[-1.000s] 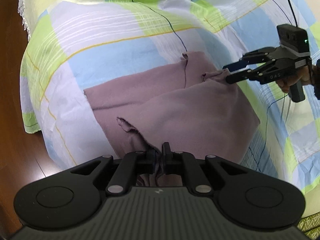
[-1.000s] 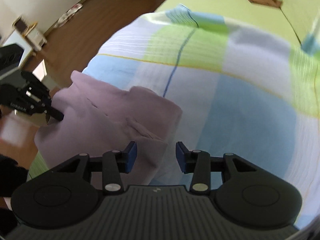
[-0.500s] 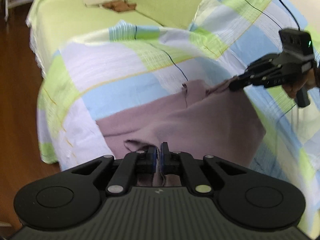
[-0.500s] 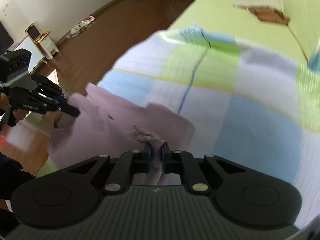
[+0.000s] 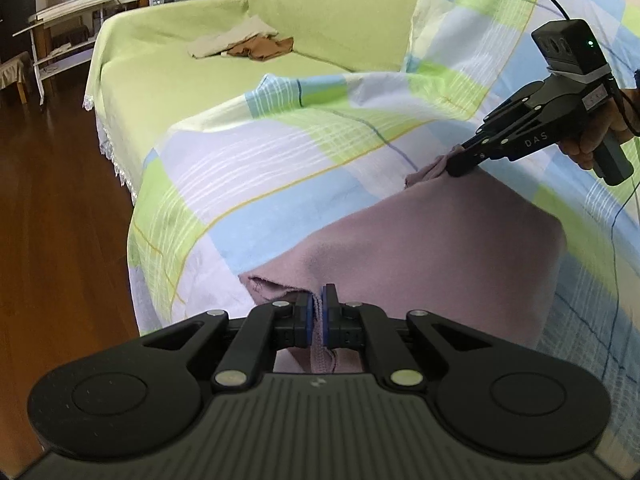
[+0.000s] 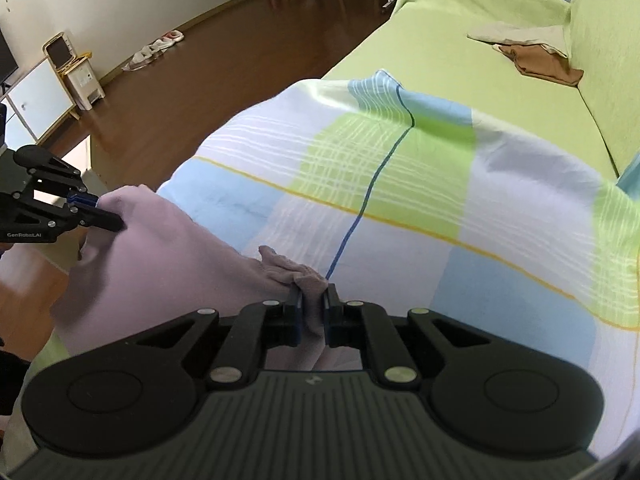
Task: Fold clothes
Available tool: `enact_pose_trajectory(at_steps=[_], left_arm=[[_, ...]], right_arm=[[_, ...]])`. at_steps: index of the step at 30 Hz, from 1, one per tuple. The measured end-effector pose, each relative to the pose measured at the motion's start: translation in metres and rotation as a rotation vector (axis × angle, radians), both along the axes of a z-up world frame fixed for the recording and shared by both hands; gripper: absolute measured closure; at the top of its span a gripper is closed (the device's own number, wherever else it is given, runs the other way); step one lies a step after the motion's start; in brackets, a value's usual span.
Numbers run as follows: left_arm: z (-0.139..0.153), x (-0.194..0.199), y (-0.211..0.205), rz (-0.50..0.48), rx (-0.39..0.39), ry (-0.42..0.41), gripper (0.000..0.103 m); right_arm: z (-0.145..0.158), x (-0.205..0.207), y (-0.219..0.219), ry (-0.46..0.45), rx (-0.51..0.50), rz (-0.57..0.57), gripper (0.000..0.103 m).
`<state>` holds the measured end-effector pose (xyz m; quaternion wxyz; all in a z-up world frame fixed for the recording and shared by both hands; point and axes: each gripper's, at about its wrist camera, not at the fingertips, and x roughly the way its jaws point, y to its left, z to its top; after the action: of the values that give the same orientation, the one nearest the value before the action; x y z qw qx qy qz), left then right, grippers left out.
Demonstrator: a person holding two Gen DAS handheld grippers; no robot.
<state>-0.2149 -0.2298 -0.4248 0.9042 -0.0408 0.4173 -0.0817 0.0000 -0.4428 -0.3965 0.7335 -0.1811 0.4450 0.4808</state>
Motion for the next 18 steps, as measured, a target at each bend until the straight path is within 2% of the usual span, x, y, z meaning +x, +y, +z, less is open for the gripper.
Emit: enact_pose_trajectory(at_steps=[1, 2, 3, 5, 6, 8, 11, 12, 13, 14, 15, 18], left_arm=[[-0.003, 0.000, 0.000, -0.002, 0.012, 0.013, 0.100], [-0.005, -0.001, 0.001, 0.002, 0.021, 0.027, 0.095], [-0.006, -0.001, 0.003, 0.009, 0.027, 0.040, 0.092], [-0.004, -0.002, 0.011, 0.036, 0.035, 0.060, 0.087], [-0.002, -0.003, 0.015, 0.051, 0.039, 0.070, 0.088], [0.006, -0.005, 0.024, 0.082, 0.046, 0.068, 0.089], [0.025, -0.003, 0.029, 0.078, 0.031, 0.009, 0.089], [0.031, 0.000, 0.027, 0.050, 0.021, -0.014, 0.089], [0.031, 0.003, 0.024, 0.031, 0.018, -0.023, 0.089], [0.029, 0.006, 0.019, 0.008, 0.020, -0.025, 0.089], [0.026, 0.011, 0.014, -0.023, 0.024, -0.026, 0.089], [-0.002, 0.030, -0.001, -0.059, 0.103, 0.010, 0.089]], right_arm=[[-0.004, 0.001, 0.001, 0.000, -0.012, -0.008, 0.088], [-0.007, 0.001, 0.001, -0.012, -0.037, -0.035, 0.069], [-0.010, 0.002, 0.002, -0.025, -0.064, -0.064, 0.061], [-0.008, 0.001, -0.001, -0.057, -0.079, -0.108, 0.057], [-0.007, 0.000, -0.001, -0.068, -0.084, -0.119, 0.057], [0.005, -0.011, -0.006, -0.151, -0.093, -0.185, 0.057], [0.026, -0.031, -0.018, -0.179, -0.021, -0.224, 0.060], [0.029, -0.036, -0.021, -0.176, 0.001, -0.223, 0.061], [0.035, -0.048, -0.025, -0.135, 0.055, -0.205, 0.064], [0.036, -0.050, -0.026, -0.125, 0.064, -0.200, 0.070], [0.032, -0.056, -0.024, -0.109, 0.065, -0.185, 0.071], [0.015, -0.064, -0.019, -0.083, 0.034, -0.160, 0.073]])
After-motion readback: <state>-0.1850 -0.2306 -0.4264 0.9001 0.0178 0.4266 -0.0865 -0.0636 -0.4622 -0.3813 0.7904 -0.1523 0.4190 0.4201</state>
